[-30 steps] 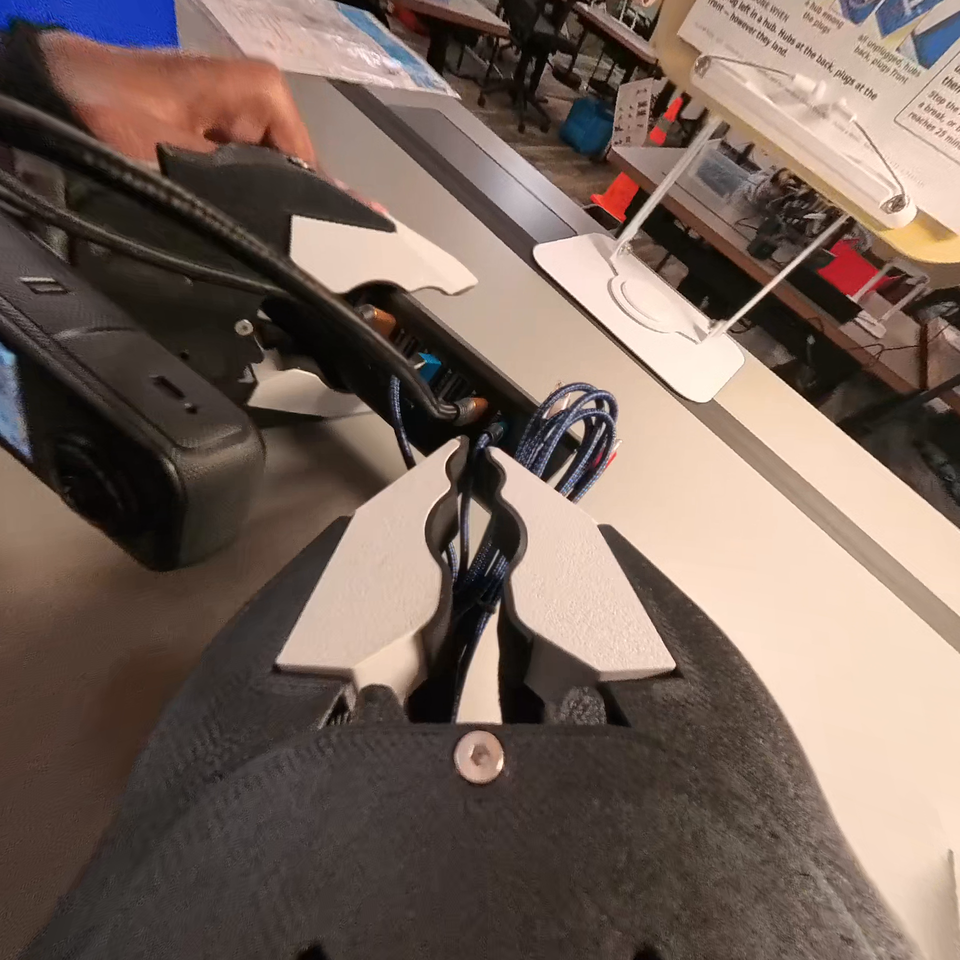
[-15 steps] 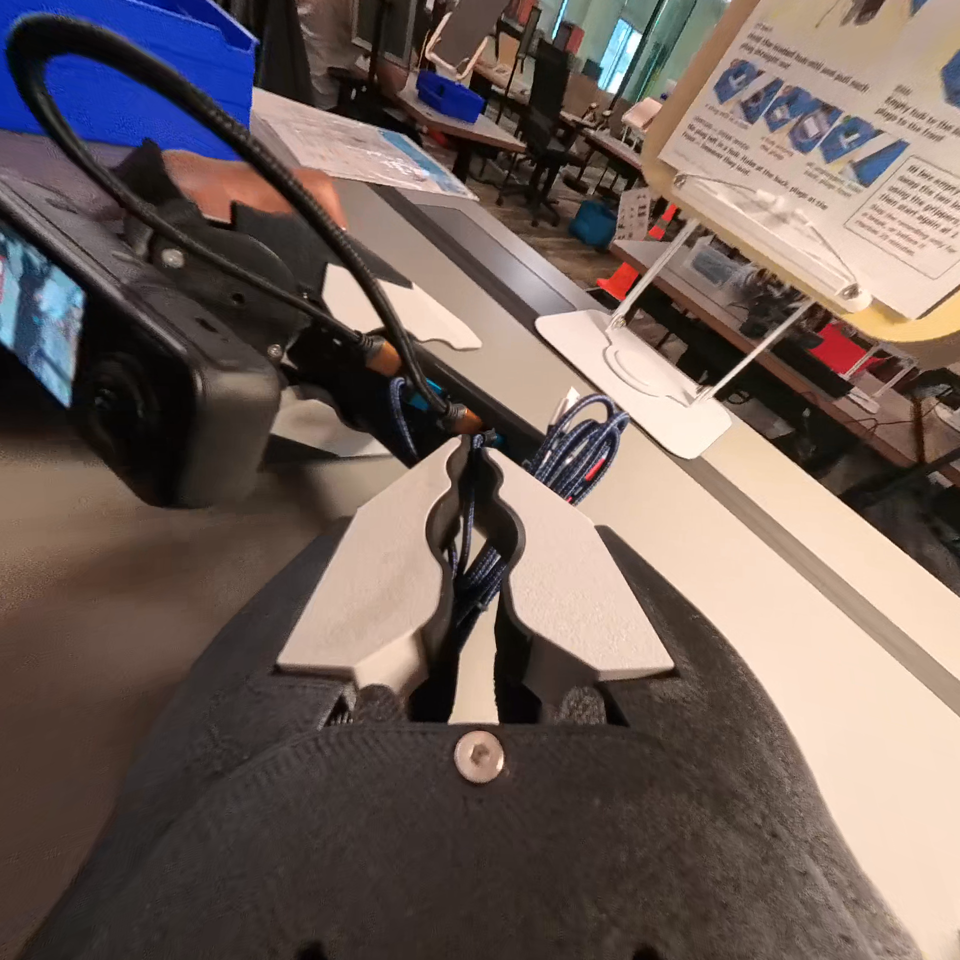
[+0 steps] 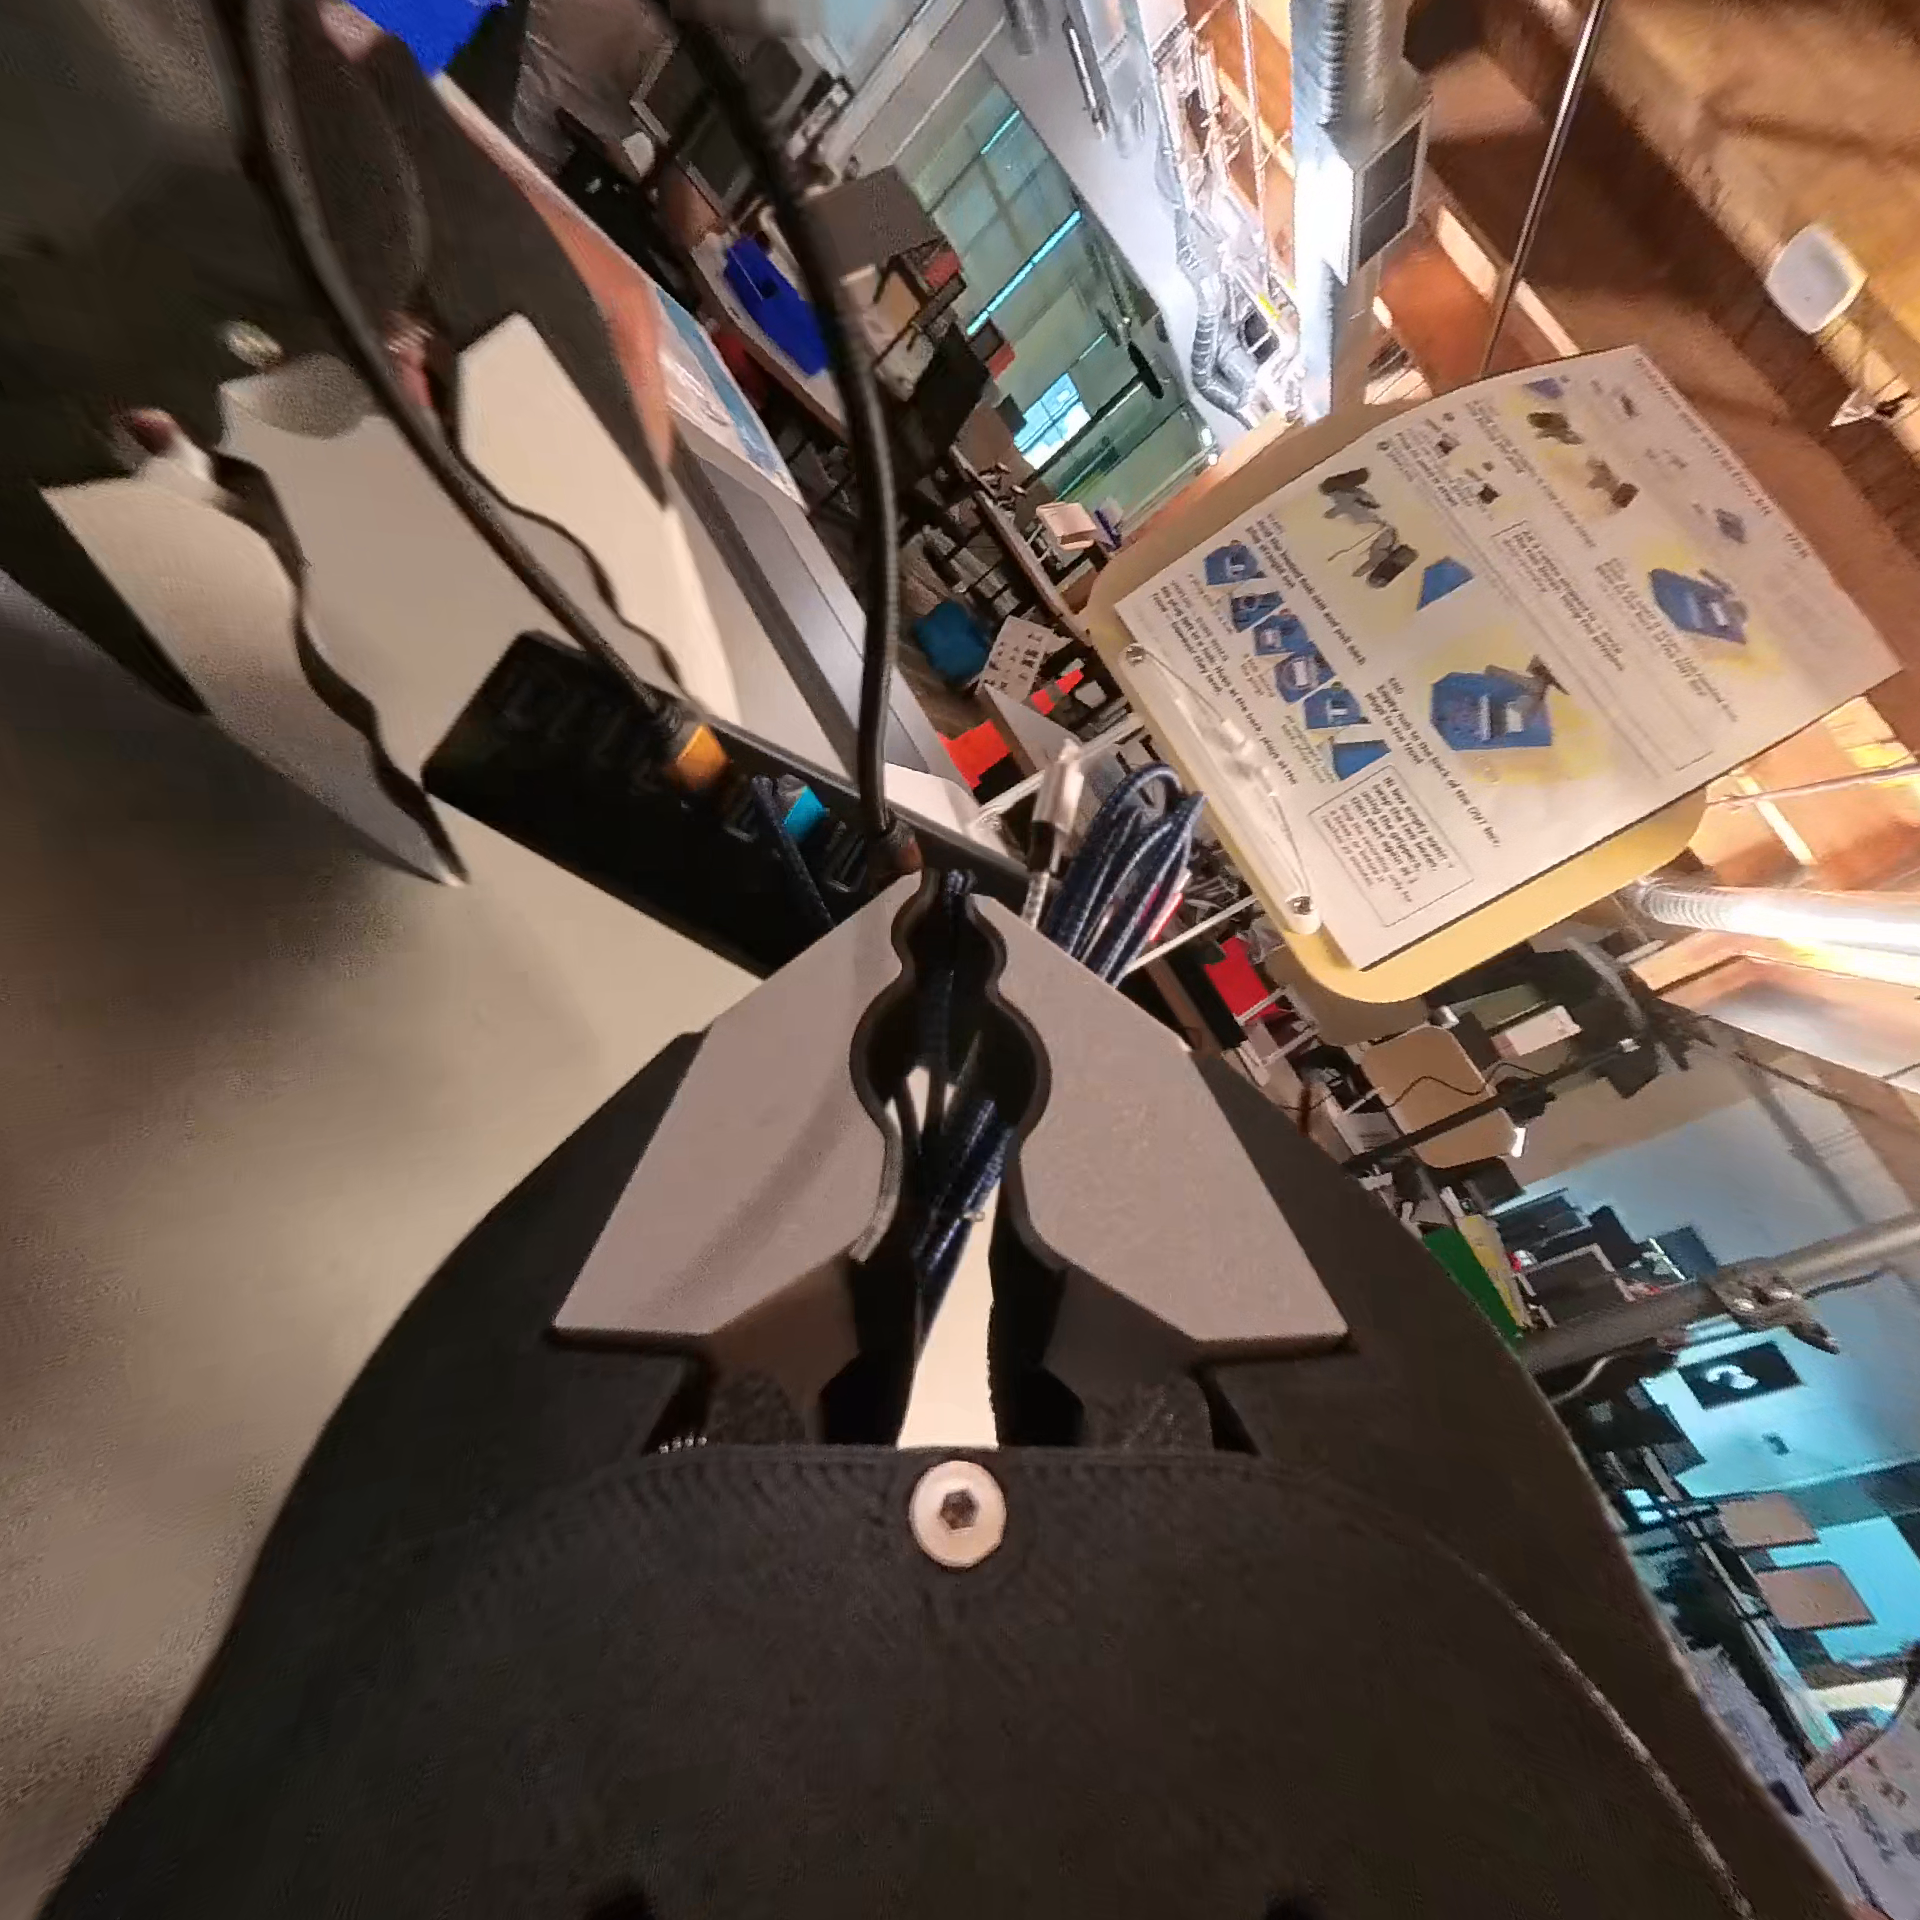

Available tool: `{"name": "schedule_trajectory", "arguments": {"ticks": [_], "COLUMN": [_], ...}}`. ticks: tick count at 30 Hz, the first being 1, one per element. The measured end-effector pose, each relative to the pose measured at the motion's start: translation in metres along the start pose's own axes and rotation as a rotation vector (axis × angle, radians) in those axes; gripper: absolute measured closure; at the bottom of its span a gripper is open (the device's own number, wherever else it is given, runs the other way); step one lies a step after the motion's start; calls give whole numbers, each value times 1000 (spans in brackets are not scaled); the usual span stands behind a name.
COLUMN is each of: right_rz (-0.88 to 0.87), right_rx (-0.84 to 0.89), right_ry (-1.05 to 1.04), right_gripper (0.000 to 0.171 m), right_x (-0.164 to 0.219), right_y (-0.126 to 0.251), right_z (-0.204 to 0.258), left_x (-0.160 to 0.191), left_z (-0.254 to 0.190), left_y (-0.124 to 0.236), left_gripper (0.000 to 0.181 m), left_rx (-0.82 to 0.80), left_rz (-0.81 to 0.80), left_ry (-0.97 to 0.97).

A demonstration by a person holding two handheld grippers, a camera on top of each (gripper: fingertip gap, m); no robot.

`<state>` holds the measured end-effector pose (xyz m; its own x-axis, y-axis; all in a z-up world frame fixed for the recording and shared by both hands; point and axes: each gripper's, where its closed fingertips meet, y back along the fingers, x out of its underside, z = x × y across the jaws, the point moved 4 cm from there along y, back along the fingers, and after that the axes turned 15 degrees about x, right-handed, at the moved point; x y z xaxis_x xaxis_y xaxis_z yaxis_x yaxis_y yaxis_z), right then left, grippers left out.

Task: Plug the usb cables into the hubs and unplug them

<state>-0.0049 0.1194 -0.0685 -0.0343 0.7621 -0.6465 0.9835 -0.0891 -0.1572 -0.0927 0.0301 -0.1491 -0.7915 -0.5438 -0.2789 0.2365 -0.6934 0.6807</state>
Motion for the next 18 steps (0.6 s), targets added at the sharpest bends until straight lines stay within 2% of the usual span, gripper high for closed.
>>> {"name": "schedule_trajectory", "arguments": {"ticks": [4,8,12,18], "right_rz": [-41,-88,-131,-212], "right_rx": [37,47,54,53], "right_ry": [51,97,114,181], "right_gripper": [171,171,171,171], "right_x": [-1,-4,-11,-22], "right_y": [1,5,8,15], "right_z": [-11,-15,-14,-10], "left_x": [12,20,1,-23], "left_z": [-6,-5,2,19], "left_y": [10,23,24,38], "left_gripper": [100,101,102,110], "left_rx": [129,272,428,500], "left_rz": [-48,-259,-525,-755], "left_ry": [66,302,616,789]}}
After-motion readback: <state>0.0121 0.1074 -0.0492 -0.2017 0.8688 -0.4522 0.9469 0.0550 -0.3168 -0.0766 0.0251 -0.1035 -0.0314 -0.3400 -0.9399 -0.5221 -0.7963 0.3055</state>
